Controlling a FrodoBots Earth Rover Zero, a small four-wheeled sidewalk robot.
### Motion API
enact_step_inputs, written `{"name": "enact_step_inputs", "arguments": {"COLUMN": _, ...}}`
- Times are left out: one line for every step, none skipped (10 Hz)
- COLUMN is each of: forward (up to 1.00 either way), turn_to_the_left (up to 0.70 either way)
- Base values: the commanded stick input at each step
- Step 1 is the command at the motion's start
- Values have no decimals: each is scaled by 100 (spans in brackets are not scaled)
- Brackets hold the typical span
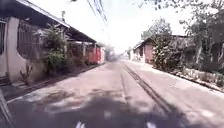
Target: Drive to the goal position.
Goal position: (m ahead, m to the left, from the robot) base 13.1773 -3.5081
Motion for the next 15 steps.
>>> {"name": "enact_step_inputs", "arguments": {"forward": 100, "turn_to_the_left": -40}}
{"name": "enact_step_inputs", "arguments": {"forward": 100, "turn_to_the_left": -40}}
{"name": "enact_step_inputs", "arguments": {"forward": 100, "turn_to_the_left": -39}}
{"name": "enact_step_inputs", "arguments": {"forward": 100, "turn_to_the_left": -6}}
{"name": "enact_step_inputs", "arguments": {"forward": 100, "turn_to_the_left": 0}}
{"name": "enact_step_inputs", "arguments": {"forward": 100, "turn_to_the_left": 0}}
{"name": "enact_step_inputs", "arguments": {"forward": 100, "turn_to_the_left": 0}}
{"name": "enact_step_inputs", "arguments": {"forward": 100, "turn_to_the_left": 0}}
{"name": "enact_step_inputs", "arguments": {"forward": 100, "turn_to_the_left": 0}}
{"name": "enact_step_inputs", "arguments": {"forward": 100, "turn_to_the_left": 0}}
{"name": "enact_step_inputs", "arguments": {"forward": 100, "turn_to_the_left": 0}}
{"name": "enact_step_inputs", "arguments": {"forward": 100, "turn_to_the_left": 0}}
{"name": "enact_step_inputs", "arguments": {"forward": 100, "turn_to_the_left": 0}}
{"name": "enact_step_inputs", "arguments": {"forward": 100, "turn_to_the_left": 0}}
{"name": "enact_step_inputs", "arguments": {"forward": 100, "turn_to_the_left": 0}}
